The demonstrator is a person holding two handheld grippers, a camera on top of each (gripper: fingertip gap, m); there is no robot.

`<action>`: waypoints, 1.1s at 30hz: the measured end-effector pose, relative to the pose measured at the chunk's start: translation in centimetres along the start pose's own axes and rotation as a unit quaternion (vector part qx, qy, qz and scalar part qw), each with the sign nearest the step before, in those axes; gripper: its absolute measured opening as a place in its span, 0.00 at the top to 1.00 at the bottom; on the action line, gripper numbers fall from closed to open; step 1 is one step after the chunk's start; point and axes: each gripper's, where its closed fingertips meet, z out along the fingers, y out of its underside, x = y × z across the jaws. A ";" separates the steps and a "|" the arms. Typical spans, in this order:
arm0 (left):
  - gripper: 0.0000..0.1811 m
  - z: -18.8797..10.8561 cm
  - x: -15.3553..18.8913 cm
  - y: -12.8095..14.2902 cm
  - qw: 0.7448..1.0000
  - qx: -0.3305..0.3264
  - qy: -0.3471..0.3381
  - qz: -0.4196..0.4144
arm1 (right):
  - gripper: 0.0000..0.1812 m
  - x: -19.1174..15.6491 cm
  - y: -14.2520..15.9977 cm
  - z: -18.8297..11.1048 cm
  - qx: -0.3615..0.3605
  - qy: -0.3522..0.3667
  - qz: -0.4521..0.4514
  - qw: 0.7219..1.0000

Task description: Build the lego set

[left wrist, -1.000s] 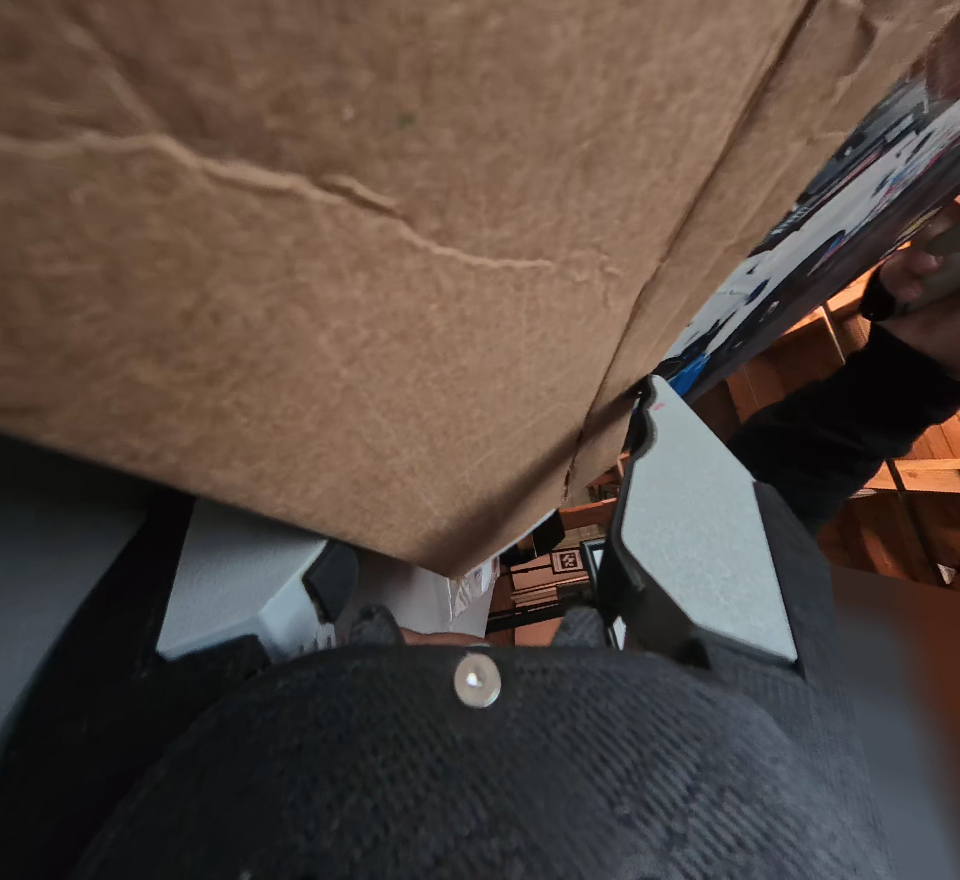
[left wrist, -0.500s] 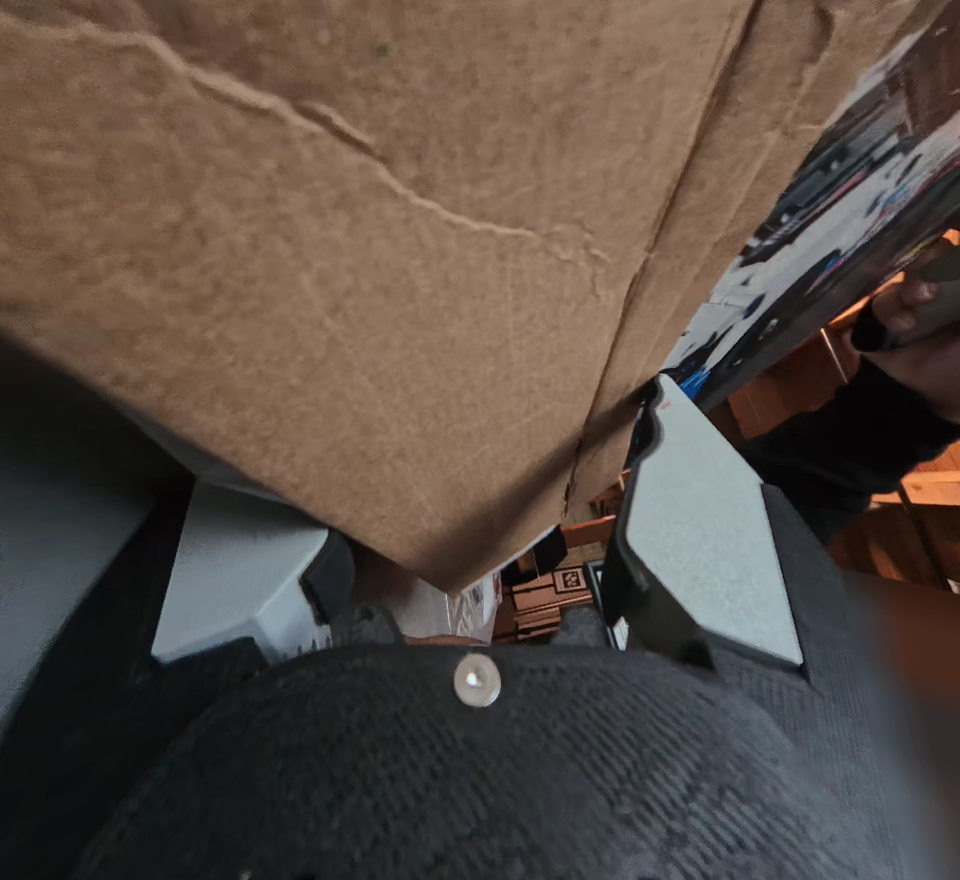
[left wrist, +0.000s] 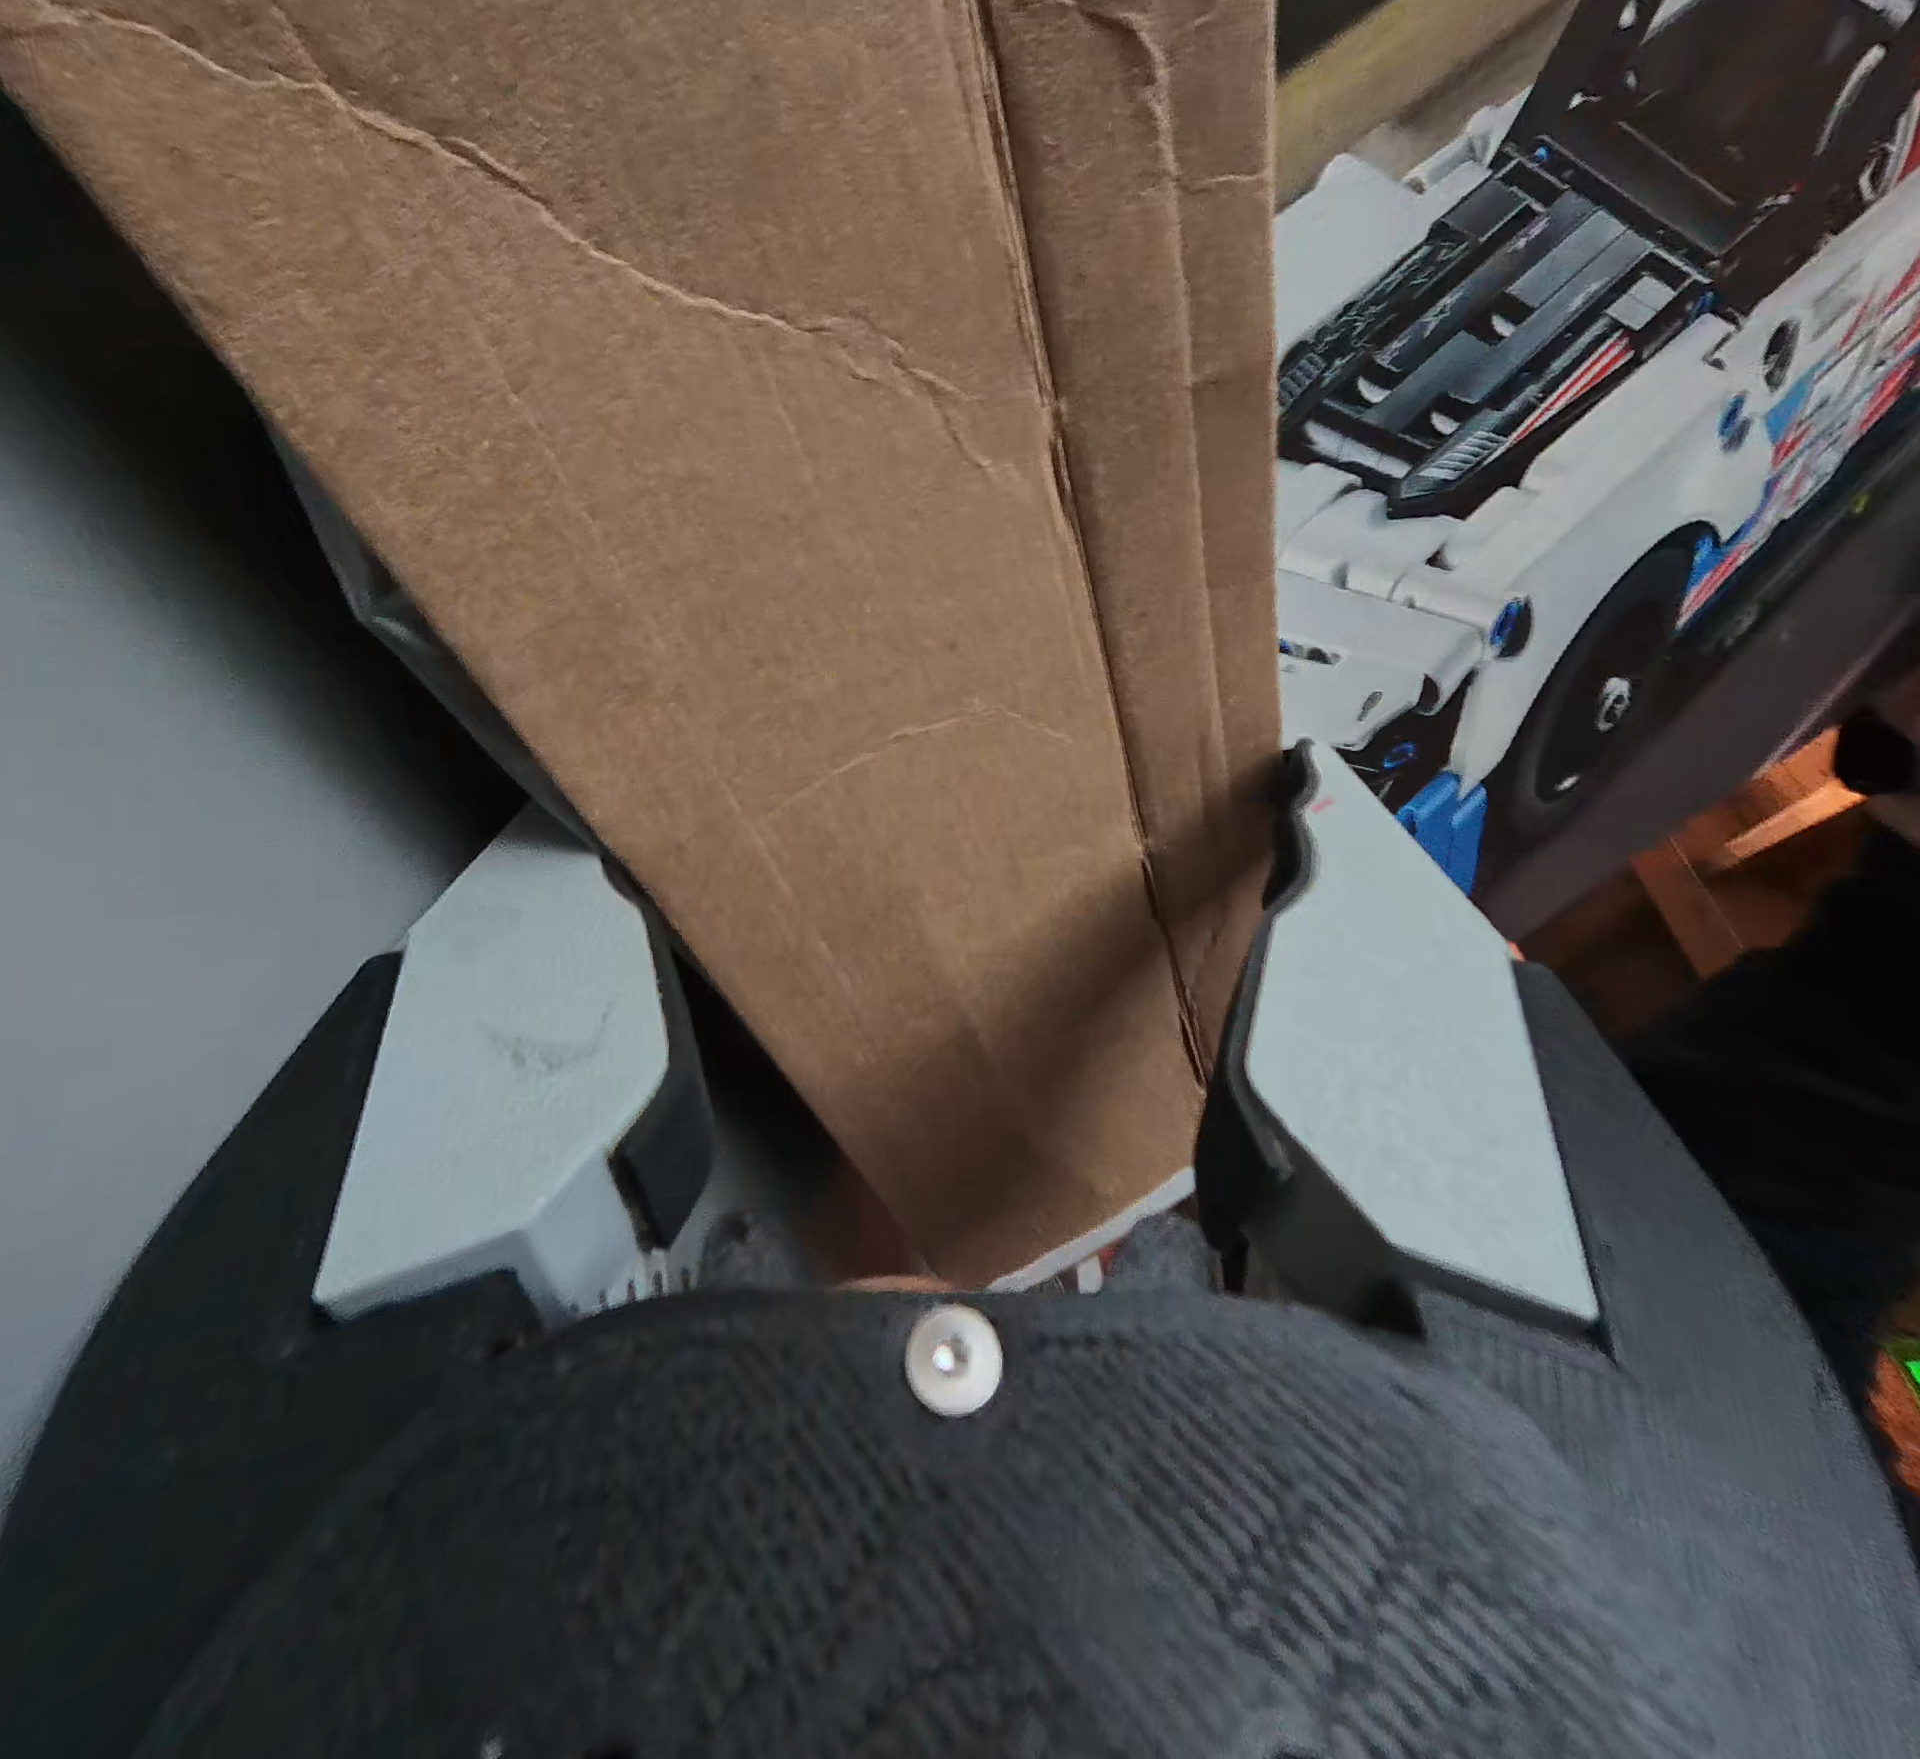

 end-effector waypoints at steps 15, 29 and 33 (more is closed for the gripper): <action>0.51 -8.7 2.9 -2.4 0.979 0.015 -0.098 0.179 | 0.64 -2.3 -2.1 -2.4 0.020 0.054 -0.071 0.996; 0.44 -3.9 17.1 -18.2 0.840 -0.110 0.015 0.531 | 0.62 -4.8 -4.0 -4.0 0.072 0.054 -0.092 0.992; 0.41 -1.4 17.8 -21.2 0.819 -0.225 0.124 0.512 | 0.62 -5.9 -4.6 -4.7 0.092 0.042 -0.101 0.990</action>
